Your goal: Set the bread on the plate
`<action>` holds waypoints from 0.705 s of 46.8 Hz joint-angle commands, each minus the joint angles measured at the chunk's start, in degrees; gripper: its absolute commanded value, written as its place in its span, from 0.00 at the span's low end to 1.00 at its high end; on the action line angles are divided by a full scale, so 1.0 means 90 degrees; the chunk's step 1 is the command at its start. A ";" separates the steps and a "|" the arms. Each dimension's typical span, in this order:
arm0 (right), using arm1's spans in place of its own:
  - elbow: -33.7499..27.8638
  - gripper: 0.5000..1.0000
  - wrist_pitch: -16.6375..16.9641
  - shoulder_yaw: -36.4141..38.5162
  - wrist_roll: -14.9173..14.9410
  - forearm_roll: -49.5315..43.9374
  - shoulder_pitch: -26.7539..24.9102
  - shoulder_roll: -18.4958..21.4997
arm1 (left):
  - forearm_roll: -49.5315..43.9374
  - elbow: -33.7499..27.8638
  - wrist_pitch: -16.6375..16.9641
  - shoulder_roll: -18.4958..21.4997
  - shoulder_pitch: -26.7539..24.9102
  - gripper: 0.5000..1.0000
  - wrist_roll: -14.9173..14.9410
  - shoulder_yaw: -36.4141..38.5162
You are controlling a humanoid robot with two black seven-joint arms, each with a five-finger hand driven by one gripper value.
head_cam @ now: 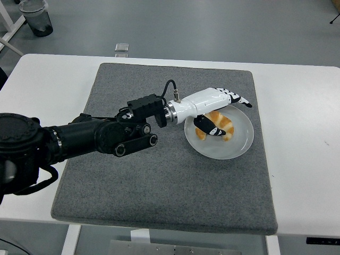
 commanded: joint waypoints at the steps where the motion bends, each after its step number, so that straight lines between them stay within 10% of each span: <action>1: 0.0000 0.86 0.0000 0.0000 0.0000 0.0000 0.0000 0.0000 | -0.0417 0.0003 -0.0022 0.0077 0.0027 0.93 0.0000 -0.0510; 12: 0.0000 0.86 0.0000 0.0000 0.0000 0.0000 0.0000 0.0000 | -0.2467 0.0003 -0.0403 0.0565 -0.0002 0.95 0.0019 -0.0960; 33: 0.0010 0.86 0.0019 -0.0009 0.0000 0.0000 0.0000 0.0000 | -0.5329 0.0501 -0.2629 0.1542 -0.0060 0.95 0.0078 -0.2054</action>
